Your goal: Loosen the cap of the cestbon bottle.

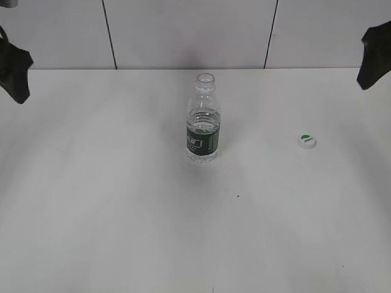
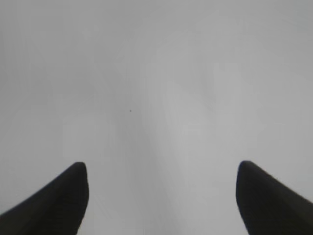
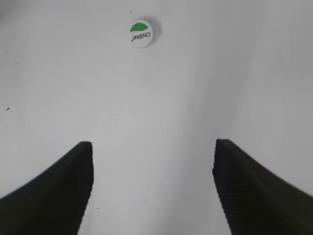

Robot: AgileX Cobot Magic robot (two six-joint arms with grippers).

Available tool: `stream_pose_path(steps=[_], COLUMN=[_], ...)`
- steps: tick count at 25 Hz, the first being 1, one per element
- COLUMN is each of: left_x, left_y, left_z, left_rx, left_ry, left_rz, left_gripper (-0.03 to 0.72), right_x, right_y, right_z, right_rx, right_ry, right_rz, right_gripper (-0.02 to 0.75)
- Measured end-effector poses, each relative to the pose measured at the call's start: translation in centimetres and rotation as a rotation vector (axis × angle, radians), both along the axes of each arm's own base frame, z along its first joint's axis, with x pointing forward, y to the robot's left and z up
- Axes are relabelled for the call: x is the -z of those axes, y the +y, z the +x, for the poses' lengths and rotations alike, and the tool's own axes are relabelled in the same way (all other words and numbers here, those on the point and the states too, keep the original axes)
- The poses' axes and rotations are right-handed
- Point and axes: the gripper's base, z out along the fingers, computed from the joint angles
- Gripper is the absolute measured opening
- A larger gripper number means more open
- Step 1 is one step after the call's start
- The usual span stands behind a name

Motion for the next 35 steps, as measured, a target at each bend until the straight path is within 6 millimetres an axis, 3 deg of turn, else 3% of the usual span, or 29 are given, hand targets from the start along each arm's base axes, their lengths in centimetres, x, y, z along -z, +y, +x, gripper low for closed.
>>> stream_pose_path(steps=[6, 12, 16, 22, 35], left_x=[-2.6, -5.3, -5.4, -5.0, -3.0], left_y=[0.9, 0.9, 1.1, 1.4, 1.8], left_z=[-1.6, -6.5, -9.6, -14.1, -22.5], left_rx=[-0.032, -0.035, -0.035, -0.034, -0.073], left_ry=[-0.054, -0.12, -0.123, -0.133, -0.191], left_rz=[-0.059, -0.114, -0.114, -0.116, -0.149], left_gripper=[0.556, 0.556, 0.556, 0.556, 0.556], right_x=[-4.9, -9.6, -11.5, -10.6, -6.2], right_y=[-0.2, -0.3, -0.4, -0.5, -1.1], right_z=[-2.8, -6.5, -9.2, -13.1, -20.7], right_rx=[-0.002, -0.002, -0.004, -0.005, 0.003], right_ry=[-0.139, -0.285, -0.352, -0.338, -0.282], right_rz=[0.014, 0.055, 0.074, 0.092, 0.095], right_gripper=[0.582, 0.582, 0.582, 0.582, 0.582])
